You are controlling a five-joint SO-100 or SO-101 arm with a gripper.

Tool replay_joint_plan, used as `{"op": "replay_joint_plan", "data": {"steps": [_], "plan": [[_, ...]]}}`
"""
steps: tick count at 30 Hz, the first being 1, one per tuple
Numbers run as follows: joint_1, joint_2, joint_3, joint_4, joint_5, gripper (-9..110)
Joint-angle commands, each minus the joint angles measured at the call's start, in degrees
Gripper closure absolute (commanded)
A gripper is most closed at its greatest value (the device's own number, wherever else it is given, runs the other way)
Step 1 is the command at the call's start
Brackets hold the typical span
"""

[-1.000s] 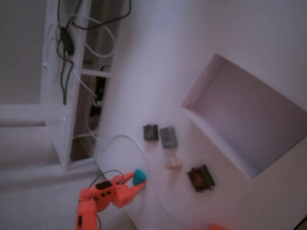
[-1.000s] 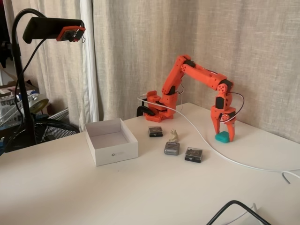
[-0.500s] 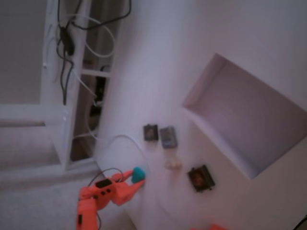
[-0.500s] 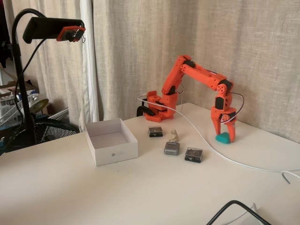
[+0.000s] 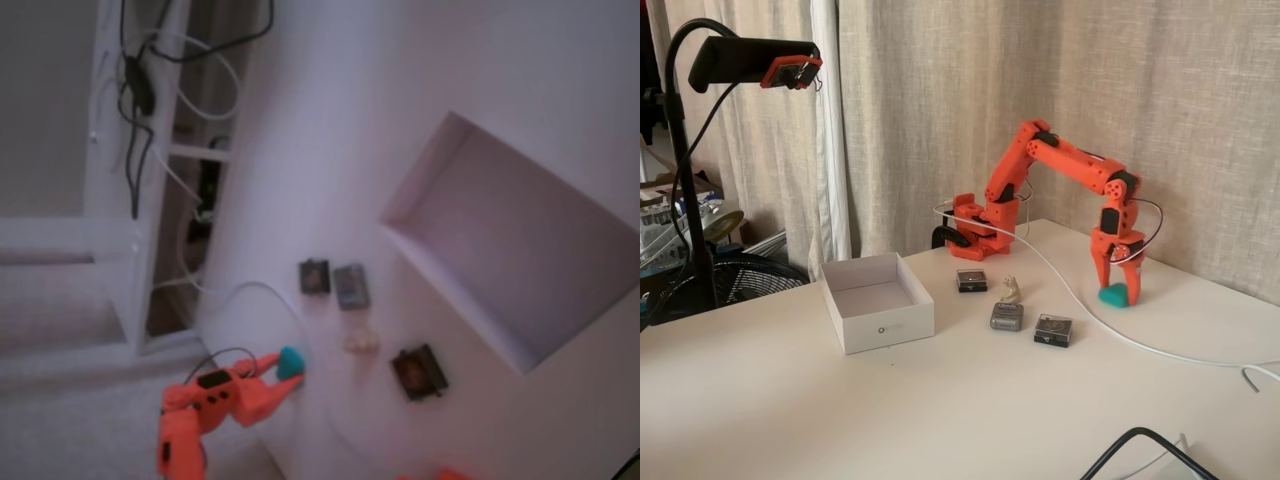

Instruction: Grasp the green cube and put it in the bin.

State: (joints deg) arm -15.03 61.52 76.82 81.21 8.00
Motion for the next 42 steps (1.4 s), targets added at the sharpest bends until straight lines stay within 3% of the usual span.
{"op": "replay_joint_plan", "data": {"steps": [1,8,14,30,35,42], "plan": [[0.26,1.23,-5.27,4.22,0.26,96],[3.08,3.16,-21.36,11.69,-0.53,96],[16.35,12.30,-24.35,14.24,-1.67,98],[73.65,36.39,9.58,10.81,-6.42,98],[81.83,34.72,13.97,8.44,-6.50,98],[85.25,27.16,9.05,-0.09,-6.42,97]]}}
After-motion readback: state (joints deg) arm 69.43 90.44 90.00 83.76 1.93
